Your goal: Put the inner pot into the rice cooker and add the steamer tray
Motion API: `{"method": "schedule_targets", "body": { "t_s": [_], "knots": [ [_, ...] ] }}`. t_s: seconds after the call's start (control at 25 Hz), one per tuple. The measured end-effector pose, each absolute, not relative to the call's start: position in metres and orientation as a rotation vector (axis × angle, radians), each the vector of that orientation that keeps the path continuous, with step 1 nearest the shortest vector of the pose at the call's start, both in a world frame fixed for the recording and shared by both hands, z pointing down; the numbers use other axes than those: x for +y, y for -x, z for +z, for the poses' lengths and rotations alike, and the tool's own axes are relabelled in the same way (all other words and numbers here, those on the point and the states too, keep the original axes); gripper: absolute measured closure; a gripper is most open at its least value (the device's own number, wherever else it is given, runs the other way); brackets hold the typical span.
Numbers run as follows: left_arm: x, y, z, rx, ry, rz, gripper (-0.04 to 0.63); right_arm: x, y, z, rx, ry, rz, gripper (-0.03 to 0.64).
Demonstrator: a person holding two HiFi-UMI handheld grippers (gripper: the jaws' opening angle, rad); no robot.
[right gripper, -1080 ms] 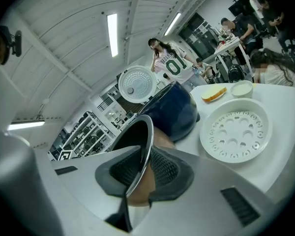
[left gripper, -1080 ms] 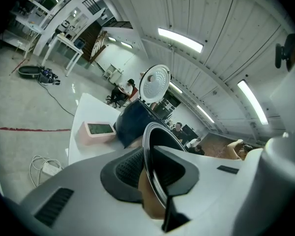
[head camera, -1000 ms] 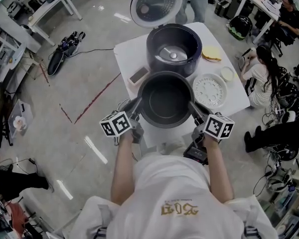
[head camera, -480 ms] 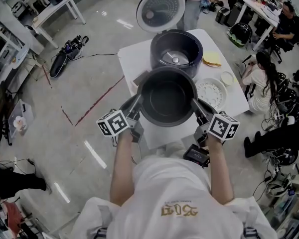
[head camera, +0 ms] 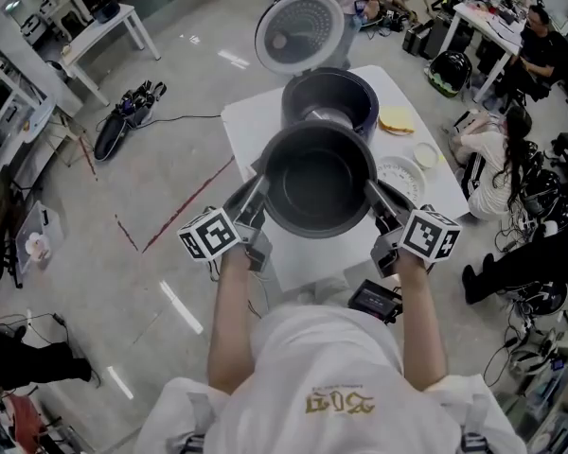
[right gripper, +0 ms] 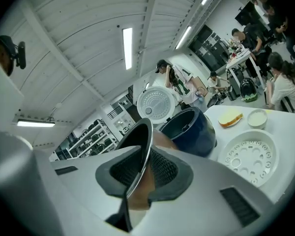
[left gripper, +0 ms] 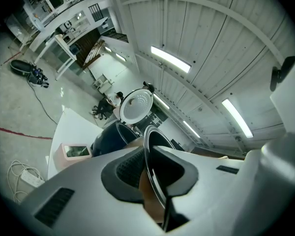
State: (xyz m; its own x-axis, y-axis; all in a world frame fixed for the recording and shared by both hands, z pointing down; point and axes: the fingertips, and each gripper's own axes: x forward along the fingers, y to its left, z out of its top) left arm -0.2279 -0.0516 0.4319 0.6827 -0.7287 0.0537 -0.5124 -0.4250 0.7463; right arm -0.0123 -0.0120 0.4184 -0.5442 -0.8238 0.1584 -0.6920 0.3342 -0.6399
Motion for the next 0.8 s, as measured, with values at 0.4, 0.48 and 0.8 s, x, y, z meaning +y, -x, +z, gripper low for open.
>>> {"method": "schedule_targets", "body": {
  "t_s": [0.4, 0.48, 0.8],
  "knots": [
    [-0.056, 0.212, 0.387, -0.876, -2.132, -0.468, 0.537, -0.019, -0.003, 0.375, 2.381, 1.368, -0.928, 0.554],
    [-0.063, 0.205, 0.379, -0.863, -2.136, -0.48, 0.537, -0.026, -0.009, 0.367, 2.376, 1.358, -0.921, 0.555],
    [-0.087, 0.192, 0.358, -0.865, -2.155, -0.509, 0.537, -0.055, -0.025, 0.35, 2.38, 1.317, -0.924, 0.557]
  ]
}}
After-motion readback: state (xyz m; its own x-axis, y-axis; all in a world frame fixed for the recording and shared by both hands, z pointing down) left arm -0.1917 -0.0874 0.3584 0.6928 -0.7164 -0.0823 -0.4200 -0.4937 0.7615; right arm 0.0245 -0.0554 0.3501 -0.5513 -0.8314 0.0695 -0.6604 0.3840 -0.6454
